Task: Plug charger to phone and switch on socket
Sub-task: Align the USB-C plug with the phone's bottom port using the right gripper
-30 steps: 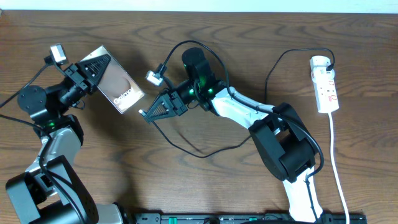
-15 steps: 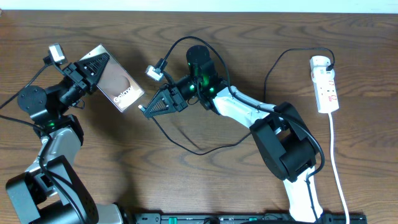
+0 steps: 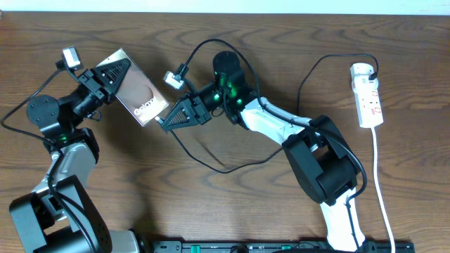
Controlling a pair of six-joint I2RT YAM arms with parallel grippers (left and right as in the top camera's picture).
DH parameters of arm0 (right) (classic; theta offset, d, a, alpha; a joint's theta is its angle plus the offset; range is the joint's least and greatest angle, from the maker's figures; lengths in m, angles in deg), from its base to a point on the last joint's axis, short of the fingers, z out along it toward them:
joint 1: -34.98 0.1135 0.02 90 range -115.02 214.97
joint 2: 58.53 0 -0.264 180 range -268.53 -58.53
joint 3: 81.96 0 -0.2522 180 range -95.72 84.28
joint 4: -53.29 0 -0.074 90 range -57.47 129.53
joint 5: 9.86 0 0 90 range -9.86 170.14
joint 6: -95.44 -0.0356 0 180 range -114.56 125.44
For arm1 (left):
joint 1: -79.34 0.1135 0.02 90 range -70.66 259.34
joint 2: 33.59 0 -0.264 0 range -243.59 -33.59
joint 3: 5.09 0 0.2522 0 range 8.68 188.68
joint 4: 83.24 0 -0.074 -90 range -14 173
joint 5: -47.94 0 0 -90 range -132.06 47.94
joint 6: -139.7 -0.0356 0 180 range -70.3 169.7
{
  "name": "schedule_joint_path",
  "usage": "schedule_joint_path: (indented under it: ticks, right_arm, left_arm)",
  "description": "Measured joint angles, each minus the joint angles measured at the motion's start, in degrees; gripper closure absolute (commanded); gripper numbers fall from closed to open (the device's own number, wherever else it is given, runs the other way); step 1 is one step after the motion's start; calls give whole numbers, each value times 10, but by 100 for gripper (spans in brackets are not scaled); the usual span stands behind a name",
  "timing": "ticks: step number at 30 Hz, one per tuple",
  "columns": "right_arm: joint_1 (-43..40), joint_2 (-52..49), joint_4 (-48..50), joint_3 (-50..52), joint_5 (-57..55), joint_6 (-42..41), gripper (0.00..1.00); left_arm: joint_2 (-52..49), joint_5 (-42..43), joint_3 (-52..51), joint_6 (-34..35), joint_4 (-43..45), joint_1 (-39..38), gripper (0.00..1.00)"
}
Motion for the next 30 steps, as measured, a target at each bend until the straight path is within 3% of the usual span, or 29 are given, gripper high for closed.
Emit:
schedule_joint_path:
  ticks: [30]
  right_arm:
    - [-9,0,-5,0,3,-18,99]
  left_arm:
    - [0,0,0,26,0,0,93]
